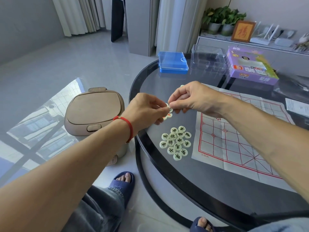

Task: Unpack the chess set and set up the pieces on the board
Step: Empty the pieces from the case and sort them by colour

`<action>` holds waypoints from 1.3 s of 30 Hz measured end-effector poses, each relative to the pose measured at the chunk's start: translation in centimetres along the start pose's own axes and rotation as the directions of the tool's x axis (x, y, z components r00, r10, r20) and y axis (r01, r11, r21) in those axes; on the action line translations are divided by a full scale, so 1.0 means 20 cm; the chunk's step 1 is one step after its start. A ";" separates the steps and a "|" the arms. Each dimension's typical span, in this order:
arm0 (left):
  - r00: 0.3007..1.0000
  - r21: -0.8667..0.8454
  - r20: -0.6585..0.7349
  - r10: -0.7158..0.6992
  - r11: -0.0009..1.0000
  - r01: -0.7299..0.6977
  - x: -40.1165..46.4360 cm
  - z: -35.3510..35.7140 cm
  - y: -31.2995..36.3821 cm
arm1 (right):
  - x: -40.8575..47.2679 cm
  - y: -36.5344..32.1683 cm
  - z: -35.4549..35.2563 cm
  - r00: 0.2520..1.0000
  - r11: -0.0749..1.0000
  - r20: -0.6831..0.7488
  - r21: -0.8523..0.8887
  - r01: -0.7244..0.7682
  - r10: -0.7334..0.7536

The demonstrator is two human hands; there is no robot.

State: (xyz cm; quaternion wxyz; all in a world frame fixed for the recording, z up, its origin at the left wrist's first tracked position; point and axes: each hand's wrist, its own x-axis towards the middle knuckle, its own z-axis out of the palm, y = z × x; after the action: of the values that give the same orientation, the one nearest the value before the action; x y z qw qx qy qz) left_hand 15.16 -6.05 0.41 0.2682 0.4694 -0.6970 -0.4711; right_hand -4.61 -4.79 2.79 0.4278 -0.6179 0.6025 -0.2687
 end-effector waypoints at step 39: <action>0.999 -0.043 0.022 -0.031 0.999 0.032 -0.01 0.07 0.00 | -0.08 0.02 -0.04 1.000 0.999 -0.031 -0.052 -0.004 0.003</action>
State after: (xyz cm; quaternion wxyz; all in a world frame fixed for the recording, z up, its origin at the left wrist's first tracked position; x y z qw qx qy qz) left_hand 14.04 -5.29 -0.22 0.2633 0.4697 -0.6819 -0.4950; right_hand -5.78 -3.30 3.17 0.4026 -0.6236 0.6169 -0.2617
